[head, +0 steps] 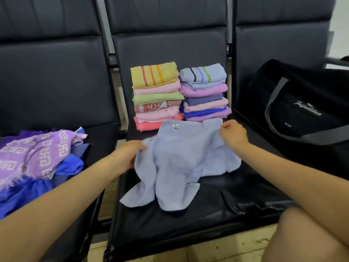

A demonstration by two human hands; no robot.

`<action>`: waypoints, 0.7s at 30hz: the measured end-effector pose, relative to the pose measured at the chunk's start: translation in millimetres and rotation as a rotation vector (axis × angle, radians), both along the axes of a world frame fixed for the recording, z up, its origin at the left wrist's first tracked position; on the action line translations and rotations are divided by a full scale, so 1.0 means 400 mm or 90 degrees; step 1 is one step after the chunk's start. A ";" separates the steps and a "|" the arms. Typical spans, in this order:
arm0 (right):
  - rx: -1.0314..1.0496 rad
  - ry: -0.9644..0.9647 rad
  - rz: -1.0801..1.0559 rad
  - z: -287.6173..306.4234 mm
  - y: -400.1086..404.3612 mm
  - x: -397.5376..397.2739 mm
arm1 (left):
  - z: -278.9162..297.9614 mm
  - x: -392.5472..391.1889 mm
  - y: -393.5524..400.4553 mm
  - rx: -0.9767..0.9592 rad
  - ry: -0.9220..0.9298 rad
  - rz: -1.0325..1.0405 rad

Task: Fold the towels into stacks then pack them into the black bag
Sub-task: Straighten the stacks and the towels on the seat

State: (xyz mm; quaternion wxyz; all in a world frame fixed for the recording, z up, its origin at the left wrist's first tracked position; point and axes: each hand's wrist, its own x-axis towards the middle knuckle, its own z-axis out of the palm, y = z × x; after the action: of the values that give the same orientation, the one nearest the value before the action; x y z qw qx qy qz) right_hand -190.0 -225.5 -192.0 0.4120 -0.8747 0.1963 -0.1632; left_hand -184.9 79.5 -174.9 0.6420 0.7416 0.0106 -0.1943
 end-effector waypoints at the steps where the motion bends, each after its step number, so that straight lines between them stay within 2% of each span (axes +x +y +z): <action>1: -0.088 0.043 0.007 -0.011 0.011 -0.004 | -0.011 -0.006 0.006 0.072 -0.016 0.009; 3: -0.199 0.028 0.059 -0.015 0.053 -0.018 | -0.028 0.009 0.018 0.157 -0.026 0.031; 5: -0.230 0.034 0.139 -0.007 0.102 -0.031 | -0.036 0.002 0.019 0.228 -0.050 0.010; 9: -0.292 0.404 0.328 0.004 0.191 -0.085 | -0.052 -0.026 0.007 0.519 -0.162 -0.087; 10: -0.328 0.455 0.365 -0.001 0.204 -0.098 | -0.052 -0.041 0.001 0.562 -0.172 -0.097; 12: -0.385 0.412 0.414 -0.010 0.220 -0.108 | -0.056 -0.059 -0.007 0.632 -0.196 -0.119; 13: -0.372 0.368 0.427 -0.018 0.221 -0.105 | -0.058 -0.064 -0.009 0.654 -0.214 -0.130; 17: -0.243 0.335 0.470 -0.046 0.208 -0.088 | -0.067 -0.077 -0.008 0.603 -0.241 -0.136; 21: -0.300 0.353 0.442 -0.043 0.203 -0.106 | -0.063 -0.089 -0.010 0.463 -0.223 -0.083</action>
State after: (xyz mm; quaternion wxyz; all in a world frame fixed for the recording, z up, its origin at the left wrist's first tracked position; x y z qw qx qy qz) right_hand -232.3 -144.1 -209.2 0.1657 -0.9681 -0.0466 0.1819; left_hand -220.6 75.3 -200.2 0.3162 0.9413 -0.0780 -0.0892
